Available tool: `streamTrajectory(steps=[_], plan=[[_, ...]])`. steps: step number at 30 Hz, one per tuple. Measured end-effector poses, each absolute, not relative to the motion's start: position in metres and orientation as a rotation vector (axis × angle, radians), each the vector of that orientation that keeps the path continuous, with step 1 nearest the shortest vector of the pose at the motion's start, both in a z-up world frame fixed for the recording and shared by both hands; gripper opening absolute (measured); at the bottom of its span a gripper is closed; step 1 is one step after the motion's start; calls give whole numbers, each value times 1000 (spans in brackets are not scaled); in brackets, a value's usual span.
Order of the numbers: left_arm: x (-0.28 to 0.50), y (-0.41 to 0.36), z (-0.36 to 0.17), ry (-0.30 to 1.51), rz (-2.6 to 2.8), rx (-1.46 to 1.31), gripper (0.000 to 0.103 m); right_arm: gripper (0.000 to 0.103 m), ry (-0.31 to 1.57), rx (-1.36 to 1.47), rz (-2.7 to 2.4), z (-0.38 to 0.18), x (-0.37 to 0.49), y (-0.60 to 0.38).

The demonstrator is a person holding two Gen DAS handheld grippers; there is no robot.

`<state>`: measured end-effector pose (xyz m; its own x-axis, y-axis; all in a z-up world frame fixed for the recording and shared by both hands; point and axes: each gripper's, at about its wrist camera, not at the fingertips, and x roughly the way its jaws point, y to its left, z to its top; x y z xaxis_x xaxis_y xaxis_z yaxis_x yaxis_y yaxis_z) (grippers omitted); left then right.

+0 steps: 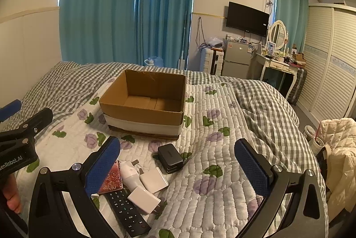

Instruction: Organize rigid objects

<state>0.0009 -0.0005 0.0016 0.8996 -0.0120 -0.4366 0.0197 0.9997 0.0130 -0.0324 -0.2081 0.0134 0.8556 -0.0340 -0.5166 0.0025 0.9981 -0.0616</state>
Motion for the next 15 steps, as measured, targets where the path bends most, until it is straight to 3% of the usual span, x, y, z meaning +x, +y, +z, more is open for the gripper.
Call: streamTrajectory(steps=[15], plan=[[0,-1,0,458,-18,21,103,103,544,-60,-20,10,-32,-209]])
